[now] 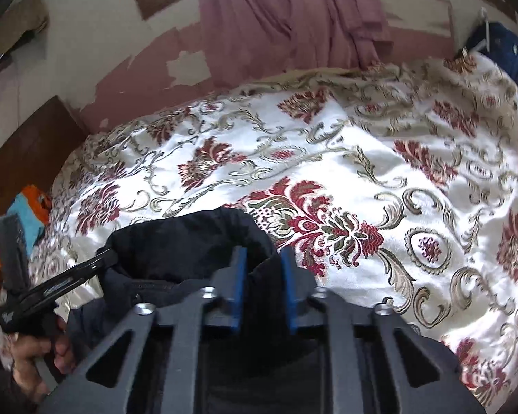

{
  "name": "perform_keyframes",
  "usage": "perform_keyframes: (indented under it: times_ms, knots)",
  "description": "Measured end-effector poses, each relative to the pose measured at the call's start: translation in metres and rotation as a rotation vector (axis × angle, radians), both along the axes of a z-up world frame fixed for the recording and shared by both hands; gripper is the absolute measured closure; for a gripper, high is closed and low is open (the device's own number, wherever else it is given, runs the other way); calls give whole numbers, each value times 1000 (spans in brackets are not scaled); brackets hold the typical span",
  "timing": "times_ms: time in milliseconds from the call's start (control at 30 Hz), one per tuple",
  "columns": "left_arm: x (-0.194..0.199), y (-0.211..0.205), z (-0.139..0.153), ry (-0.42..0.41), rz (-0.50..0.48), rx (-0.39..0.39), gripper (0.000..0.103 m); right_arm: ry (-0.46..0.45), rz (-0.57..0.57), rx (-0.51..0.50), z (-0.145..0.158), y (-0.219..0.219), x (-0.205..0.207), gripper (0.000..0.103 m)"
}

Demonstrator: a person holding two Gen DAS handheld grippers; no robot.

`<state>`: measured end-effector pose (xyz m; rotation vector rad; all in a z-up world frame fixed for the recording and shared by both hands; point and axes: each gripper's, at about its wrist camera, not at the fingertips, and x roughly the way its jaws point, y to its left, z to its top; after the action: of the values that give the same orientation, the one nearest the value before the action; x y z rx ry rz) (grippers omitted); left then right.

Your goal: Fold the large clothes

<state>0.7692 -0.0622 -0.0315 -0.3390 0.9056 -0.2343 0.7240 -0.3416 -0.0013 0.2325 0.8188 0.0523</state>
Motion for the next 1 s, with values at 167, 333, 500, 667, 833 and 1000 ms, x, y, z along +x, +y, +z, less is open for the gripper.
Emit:
perform_keyframes:
  times_ms: [167,333,500,667,833,1000]
  knots:
    - [-29,5,19,-100,-28,22,94,-94,80,-110,20,11,-41,94]
    - [-74,25,39,-177,-75,2,96,-159,123,-135,29,8,-85,97]
    - [-107,32,38,-172,-123,23,97,-166,138,-178,19,7,-114,99]
    - [-122,38,12,-110,-147,23,98,-121,147,-183,-6,4,-128,99]
    - [-127,32,-27,-29,-163,61,98,-63,163,-204,-40,6,-133,99]
    - [-124,29,-51,-2,-165,54,97,-59,159,-198,-60,9,-133,99]
